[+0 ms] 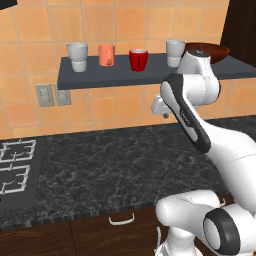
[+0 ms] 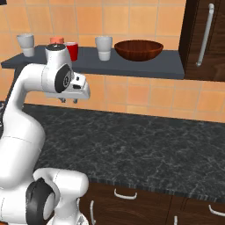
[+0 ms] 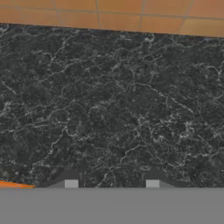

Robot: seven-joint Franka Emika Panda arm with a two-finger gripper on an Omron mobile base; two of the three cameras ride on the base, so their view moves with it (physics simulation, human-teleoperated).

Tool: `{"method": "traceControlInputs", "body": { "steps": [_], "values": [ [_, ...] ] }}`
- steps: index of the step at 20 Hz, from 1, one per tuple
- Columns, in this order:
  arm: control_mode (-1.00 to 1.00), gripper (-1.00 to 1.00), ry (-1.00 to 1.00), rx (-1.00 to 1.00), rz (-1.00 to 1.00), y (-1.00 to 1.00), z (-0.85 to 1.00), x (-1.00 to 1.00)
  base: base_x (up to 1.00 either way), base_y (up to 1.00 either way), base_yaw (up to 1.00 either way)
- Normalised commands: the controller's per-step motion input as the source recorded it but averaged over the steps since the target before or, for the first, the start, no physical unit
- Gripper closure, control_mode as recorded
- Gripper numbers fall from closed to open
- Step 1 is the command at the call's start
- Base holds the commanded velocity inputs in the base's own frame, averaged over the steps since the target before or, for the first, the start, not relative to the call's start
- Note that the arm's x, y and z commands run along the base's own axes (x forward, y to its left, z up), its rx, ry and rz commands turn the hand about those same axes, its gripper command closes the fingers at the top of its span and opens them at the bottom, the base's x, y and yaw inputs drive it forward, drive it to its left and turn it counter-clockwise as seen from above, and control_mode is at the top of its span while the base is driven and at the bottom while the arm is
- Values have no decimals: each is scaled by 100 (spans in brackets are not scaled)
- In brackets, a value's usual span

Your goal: Gather all objects into one cabinet and sort the glasses and bowls to opposite sides.

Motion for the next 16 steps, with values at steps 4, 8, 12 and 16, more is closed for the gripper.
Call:
{"method": "traceControlInputs", "body": {
  "steps": [4, 8, 12, 16],
  "values": [
    [-100, -100, -12, 0, 0, 0, 4, -49, 0, 0, 0],
    [-100, -100, -43, -3, 0, 0, 44, -98, 0, 0, 0],
    [-100, -100, -50, -3, 0, -2, 81, -92, 0, 0, 0],
    [-100, -100, -38, 2, -4, -21, 88, -66, 0, 0, 0]
  ]
}}
